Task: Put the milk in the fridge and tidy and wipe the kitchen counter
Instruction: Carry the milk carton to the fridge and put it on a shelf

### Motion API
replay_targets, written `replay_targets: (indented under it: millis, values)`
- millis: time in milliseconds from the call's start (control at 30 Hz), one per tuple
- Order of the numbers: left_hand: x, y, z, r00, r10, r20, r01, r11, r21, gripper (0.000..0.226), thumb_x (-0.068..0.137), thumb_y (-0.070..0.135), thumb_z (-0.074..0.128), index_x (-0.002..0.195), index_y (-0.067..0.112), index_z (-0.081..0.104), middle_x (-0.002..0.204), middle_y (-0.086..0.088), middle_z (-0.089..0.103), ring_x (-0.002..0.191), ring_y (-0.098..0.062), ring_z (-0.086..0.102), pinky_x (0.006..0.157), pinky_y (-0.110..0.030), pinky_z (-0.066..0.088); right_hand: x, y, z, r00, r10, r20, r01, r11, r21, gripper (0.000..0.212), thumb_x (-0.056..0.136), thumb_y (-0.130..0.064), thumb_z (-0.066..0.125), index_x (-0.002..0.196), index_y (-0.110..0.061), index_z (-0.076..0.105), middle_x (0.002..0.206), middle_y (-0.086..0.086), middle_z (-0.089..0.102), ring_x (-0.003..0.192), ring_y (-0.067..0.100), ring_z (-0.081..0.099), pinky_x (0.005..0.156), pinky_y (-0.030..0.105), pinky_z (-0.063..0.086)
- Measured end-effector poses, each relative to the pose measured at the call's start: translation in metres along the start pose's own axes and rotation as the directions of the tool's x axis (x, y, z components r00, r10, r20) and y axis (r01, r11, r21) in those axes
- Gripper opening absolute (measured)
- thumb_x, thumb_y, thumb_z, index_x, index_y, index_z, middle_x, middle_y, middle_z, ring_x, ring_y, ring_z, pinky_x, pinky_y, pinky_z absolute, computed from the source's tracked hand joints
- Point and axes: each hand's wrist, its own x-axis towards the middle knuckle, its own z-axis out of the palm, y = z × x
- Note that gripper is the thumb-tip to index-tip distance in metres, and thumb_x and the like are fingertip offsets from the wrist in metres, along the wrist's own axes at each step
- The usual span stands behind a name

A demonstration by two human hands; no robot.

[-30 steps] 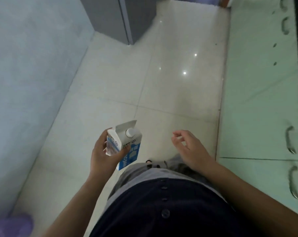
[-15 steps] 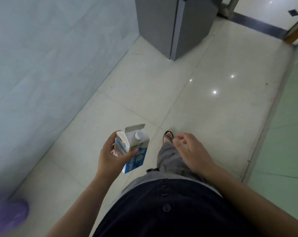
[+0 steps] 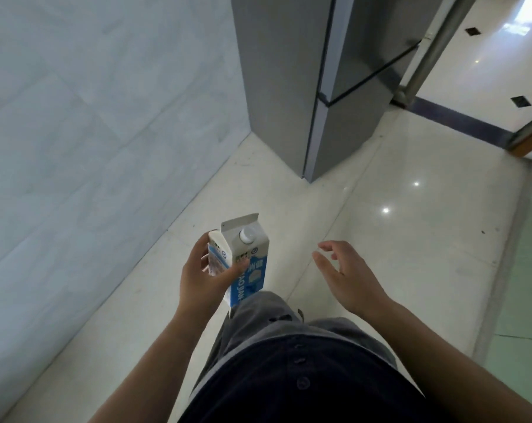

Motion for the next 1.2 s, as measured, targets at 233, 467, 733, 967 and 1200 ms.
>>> replay_targets:
  millis: [233, 467, 733, 967, 1200]
  values:
    - [0.150, 0.042, 0.018, 1.000, 0.016, 0.001, -0.016, 1.000, -0.009, 0.049, 0.069, 0.018, 0.079, 0.111, 0.030, 0.057, 0.106, 0.005, 0.066, 0.102, -0.021, 0.060, 0.069, -0.028, 0.052, 0.139, -0.029, -0.034, 0.995, 0.023, -0.098, -0.019, 0.999, 0.042, 0.042, 0.094, -0.042, 0.042, 0.128, -0.019, 0.046, 0.129, -0.002, 0.050, 0.111, 0.005, 0.044, 0.095, 0.026, 0.038]
    - [0.326, 0.138, 0.028, 0.980, 0.183, 0.073, -0.186, 0.982, 0.042, 0.047, 0.072, 0.016, 0.077, 0.108, 0.034, 0.053, 0.109, 0.007, 0.063, 0.104, -0.020, 0.059, 0.079, -0.036, 0.054, 0.292, -0.100, -0.106, 0.942, -0.013, -0.336, 0.042, 0.996, 0.081, 0.042, 0.093, -0.041, 0.044, 0.127, -0.016, 0.046, 0.129, 0.003, 0.050, 0.109, 0.011, 0.048, 0.093, 0.032, 0.044]
    - [0.459, 0.270, 0.063, 0.892, 0.423, 0.160, -0.437, 0.897, 0.070, 0.049, 0.071, 0.036, 0.073, 0.114, 0.028, 0.049, 0.109, 0.017, 0.056, 0.090, -0.007, 0.058, 0.067, -0.018, 0.047, 0.422, -0.184, -0.226, 0.739, -0.062, -0.671, 0.147, 0.986, 0.072, 0.046, 0.092, -0.035, 0.050, 0.132, -0.013, 0.041, 0.134, 0.008, 0.046, 0.120, 0.019, 0.047, 0.098, 0.035, 0.044]
    - [0.507, 0.339, 0.099, 0.832, 0.530, 0.165, -0.537, 0.844, -0.006, 0.048, 0.073, 0.034, 0.074, 0.113, 0.024, 0.050, 0.098, 0.027, 0.054, 0.082, 0.005, 0.057, 0.064, -0.012, 0.044, 0.471, -0.207, -0.273, 0.569, -0.045, -0.821, 0.154, 0.987, 0.053, 0.059, 0.090, -0.033, 0.054, 0.140, -0.014, 0.027, 0.143, 0.008, 0.033, 0.126, 0.021, 0.042, 0.098, 0.035, 0.044]
    - [0.532, 0.374, 0.129, 0.814, 0.560, 0.156, -0.558, 0.828, -0.059, 0.048, 0.074, 0.033, 0.073, 0.113, 0.024, 0.048, 0.100, 0.022, 0.055, 0.080, 0.004, 0.056, 0.062, -0.012, 0.044, 0.512, -0.216, -0.300, 0.385, -0.106, -0.917, 0.185, 0.982, -0.036, 0.072, 0.088, -0.027, 0.060, 0.144, -0.008, 0.019, 0.147, 0.014, 0.029, 0.134, 0.026, 0.035, 0.106, 0.042, 0.040]
